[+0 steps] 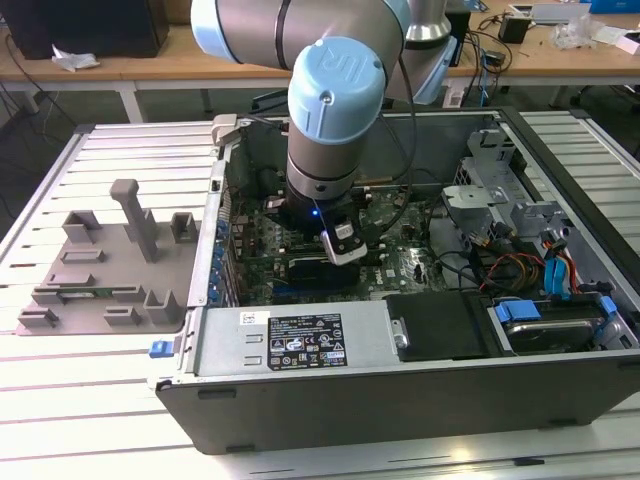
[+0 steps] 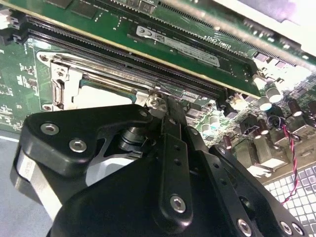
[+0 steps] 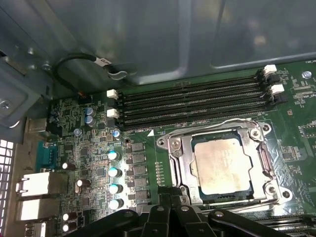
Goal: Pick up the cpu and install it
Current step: 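Install the second cpu locking lever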
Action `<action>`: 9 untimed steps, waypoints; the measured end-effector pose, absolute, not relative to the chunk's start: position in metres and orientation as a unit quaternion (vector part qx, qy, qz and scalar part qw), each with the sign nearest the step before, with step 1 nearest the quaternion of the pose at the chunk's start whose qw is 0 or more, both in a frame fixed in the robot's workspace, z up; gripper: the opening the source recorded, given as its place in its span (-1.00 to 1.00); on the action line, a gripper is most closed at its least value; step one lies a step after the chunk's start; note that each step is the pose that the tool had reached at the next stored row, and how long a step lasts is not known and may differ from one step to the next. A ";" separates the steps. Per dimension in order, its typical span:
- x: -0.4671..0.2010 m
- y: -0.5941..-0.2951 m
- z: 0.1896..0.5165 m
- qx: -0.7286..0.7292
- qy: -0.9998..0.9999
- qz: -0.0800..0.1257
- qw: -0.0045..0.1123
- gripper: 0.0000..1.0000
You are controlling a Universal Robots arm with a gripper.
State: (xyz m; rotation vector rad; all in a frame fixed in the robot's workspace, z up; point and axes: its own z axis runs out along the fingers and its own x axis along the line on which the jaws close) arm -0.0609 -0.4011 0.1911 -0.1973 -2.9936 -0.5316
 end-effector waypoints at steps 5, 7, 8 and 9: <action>-0.061 -0.401 0.191 -0.065 -0.982 -0.169 0.047 -0.79; -0.061 -0.401 0.191 -0.065 -0.982 -0.171 0.047 -0.79; -0.061 -0.401 0.193 -0.065 -0.982 -0.173 0.047 -0.79; -0.061 -0.401 0.194 -0.065 -0.982 -0.173 0.047 -0.79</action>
